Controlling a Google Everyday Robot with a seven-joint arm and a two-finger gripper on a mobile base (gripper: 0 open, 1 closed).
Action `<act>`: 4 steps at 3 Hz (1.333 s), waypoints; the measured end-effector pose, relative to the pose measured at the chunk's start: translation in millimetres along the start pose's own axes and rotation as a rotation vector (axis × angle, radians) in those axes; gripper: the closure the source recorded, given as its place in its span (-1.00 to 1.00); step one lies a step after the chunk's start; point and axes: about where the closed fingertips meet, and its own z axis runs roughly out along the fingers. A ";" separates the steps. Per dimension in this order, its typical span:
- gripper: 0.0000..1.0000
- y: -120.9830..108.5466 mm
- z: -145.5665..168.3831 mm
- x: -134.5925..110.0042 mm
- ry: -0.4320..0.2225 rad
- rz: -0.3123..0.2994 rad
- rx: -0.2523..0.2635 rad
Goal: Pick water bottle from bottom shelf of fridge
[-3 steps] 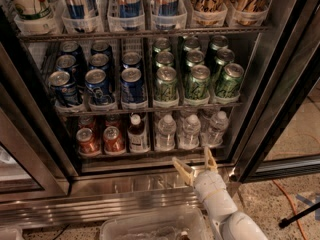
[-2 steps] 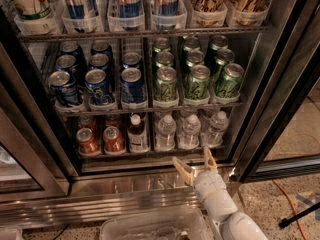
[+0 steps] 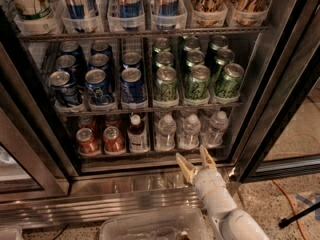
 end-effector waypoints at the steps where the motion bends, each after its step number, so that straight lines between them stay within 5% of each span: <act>1: -0.44 -2.5 8.7 -2.1 0.000 -0.005 -0.004; 4: -0.46 -14.5 47.0 -5.8 0.002 0.001 -0.026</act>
Offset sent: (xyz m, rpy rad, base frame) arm 0.0343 -0.0005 0.0028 -0.0070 0.0065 0.0154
